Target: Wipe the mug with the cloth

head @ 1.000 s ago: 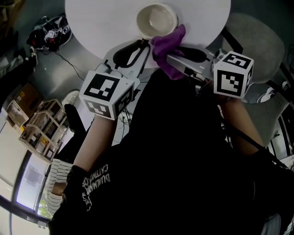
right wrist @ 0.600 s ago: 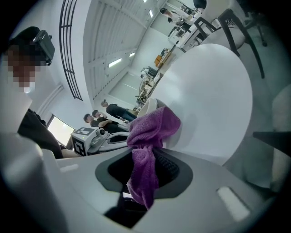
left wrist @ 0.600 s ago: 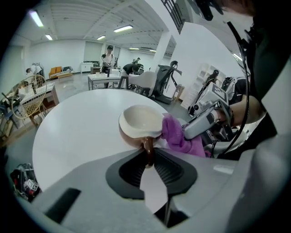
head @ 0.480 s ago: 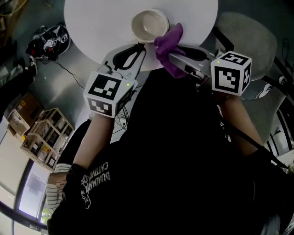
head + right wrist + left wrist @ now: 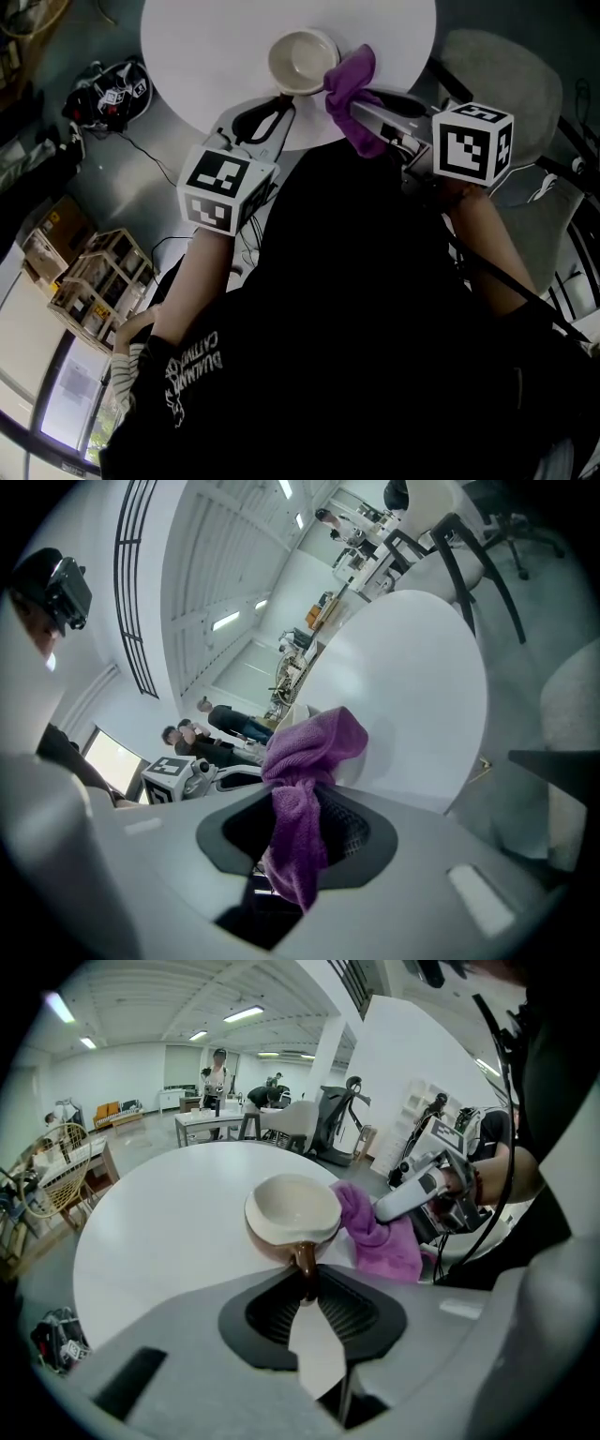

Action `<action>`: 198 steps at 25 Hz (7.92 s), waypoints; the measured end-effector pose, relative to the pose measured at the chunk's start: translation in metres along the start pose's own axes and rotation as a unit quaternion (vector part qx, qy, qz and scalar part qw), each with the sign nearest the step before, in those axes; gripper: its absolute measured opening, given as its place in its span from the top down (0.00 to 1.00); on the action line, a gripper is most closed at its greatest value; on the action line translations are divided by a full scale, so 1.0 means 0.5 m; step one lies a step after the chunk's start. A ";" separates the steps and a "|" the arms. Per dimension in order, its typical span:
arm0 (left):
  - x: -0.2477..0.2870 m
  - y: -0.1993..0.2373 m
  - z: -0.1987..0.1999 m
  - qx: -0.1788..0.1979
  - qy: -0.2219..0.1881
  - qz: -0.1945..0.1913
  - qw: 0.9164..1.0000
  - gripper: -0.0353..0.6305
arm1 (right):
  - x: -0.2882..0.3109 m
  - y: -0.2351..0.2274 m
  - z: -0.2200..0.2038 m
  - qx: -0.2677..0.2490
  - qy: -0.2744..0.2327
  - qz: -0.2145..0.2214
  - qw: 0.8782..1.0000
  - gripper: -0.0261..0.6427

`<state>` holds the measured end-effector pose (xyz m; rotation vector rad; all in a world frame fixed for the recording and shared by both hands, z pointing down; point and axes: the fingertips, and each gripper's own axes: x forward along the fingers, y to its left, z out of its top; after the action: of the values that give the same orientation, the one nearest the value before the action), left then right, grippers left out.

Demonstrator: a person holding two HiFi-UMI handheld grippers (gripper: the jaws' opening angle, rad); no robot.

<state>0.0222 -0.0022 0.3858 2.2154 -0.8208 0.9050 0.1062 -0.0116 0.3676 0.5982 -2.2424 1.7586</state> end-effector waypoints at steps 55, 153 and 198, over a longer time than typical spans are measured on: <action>0.000 -0.014 -0.003 -0.006 0.007 -0.025 1.000 0.86 | 0.026 -0.018 0.172 -0.162 0.026 -0.059 0.985 0.79; -0.021 -0.015 0.004 0.074 0.009 -0.221 0.972 0.85 | 0.218 0.113 0.212 -0.291 0.118 -0.226 0.922 0.81; -0.040 -0.032 -0.052 0.079 0.003 -0.224 0.971 0.85 | 0.203 0.163 -0.046 -0.435 0.328 -0.225 0.808 0.82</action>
<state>0.0121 0.0325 0.3812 2.3930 -0.2272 0.7720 -0.0224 0.0090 0.3454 0.2114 -1.8693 0.4544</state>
